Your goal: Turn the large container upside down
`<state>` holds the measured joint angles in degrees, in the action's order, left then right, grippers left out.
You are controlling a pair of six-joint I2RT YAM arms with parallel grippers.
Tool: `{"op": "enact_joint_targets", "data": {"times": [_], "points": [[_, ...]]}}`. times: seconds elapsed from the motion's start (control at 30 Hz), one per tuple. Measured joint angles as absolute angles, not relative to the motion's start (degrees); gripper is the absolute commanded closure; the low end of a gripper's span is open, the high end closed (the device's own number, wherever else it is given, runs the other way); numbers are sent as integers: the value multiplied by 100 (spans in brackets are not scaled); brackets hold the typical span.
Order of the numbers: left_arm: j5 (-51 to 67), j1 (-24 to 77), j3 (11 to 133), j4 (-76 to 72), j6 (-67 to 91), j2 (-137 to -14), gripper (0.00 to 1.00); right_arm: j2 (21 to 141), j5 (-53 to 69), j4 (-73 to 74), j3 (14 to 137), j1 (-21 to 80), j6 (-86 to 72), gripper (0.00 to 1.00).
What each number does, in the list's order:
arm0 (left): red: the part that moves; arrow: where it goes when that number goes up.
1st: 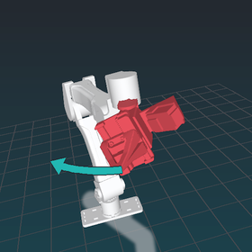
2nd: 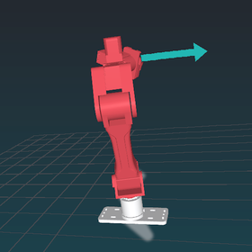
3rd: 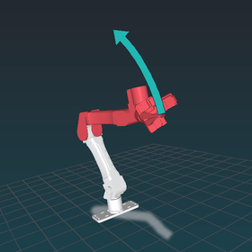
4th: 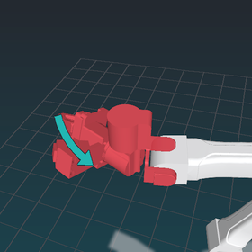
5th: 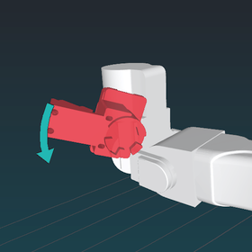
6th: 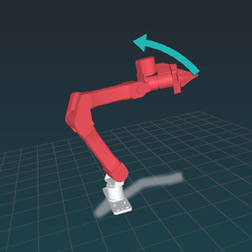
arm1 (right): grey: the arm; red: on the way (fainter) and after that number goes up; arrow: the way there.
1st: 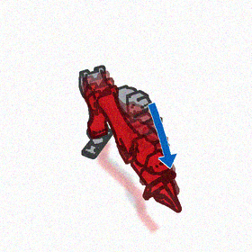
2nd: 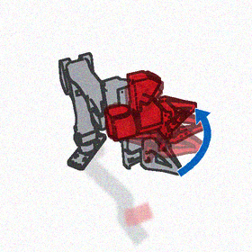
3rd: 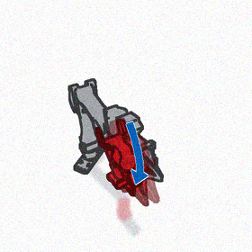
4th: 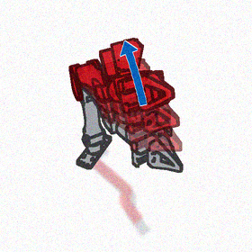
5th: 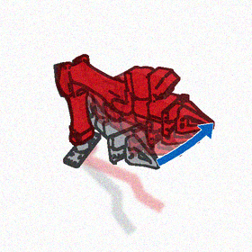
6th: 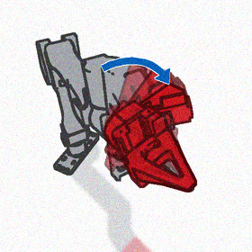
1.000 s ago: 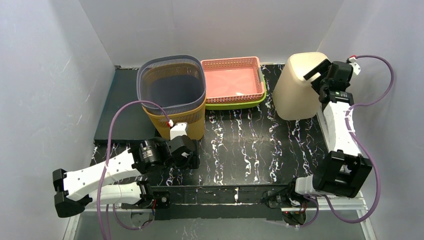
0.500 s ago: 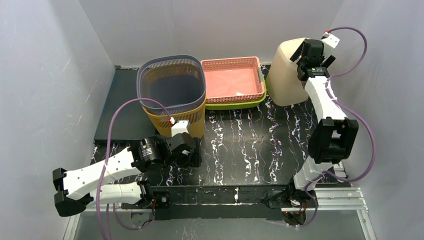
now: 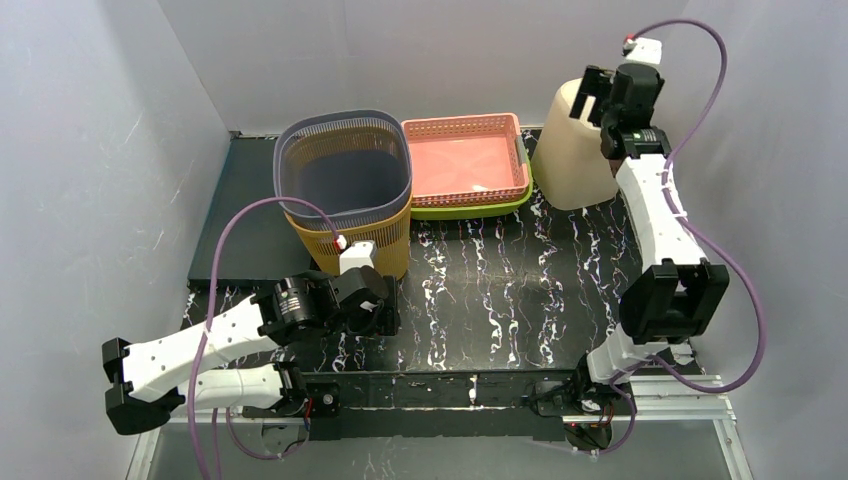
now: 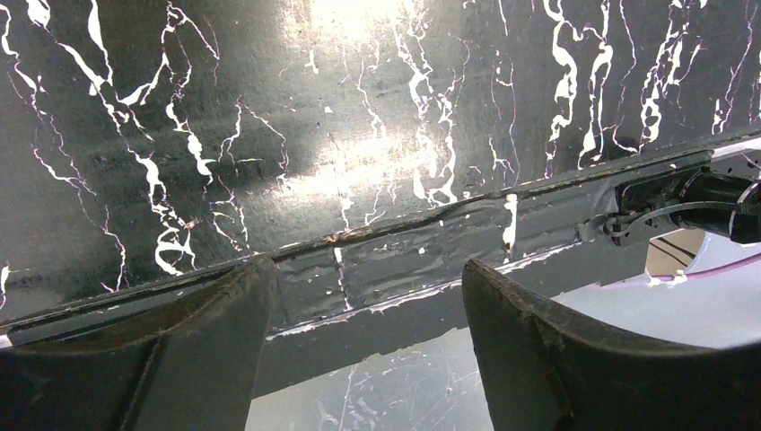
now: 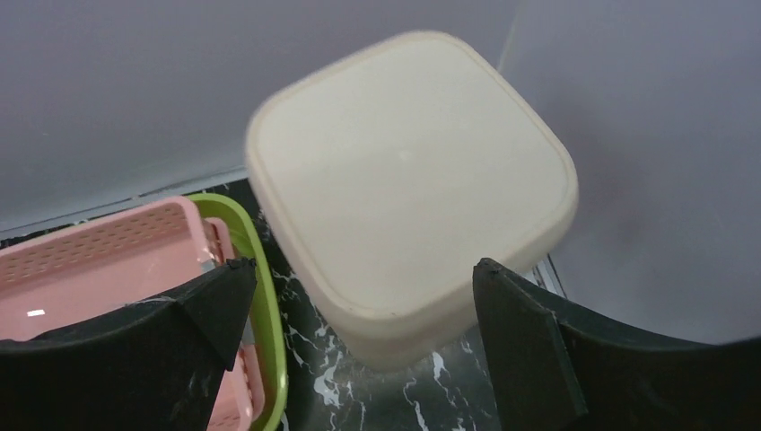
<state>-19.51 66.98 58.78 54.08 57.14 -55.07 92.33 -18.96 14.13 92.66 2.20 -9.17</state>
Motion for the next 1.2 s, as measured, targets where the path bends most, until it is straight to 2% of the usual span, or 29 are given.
{"op": "enact_joint_targets", "data": {"times": [0.2,0.33,0.67,0.77,0.93,1.2], "points": [[-1949,6698,5900,5419,5680,-5527,26,10020,-1837,1726,10626,825,244,1],[-1957,6698,5916,5430,5671,-5522,26,10519,-2043,1778,10665,1107,923,1],[-2043,6698,6265,5446,5448,-5435,24,11362,-3186,1435,10711,1079,2353,1],[-2051,6698,6265,5448,5428,-5404,24,11625,-3470,1031,10798,1092,2580,1],[-2053,6698,6281,5500,5404,-5389,24,12420,-3894,659,11618,1057,2836,1],[-2064,6698,6377,5623,5404,-5389,24,12752,-3942,386,11981,836,2700,1]]}}
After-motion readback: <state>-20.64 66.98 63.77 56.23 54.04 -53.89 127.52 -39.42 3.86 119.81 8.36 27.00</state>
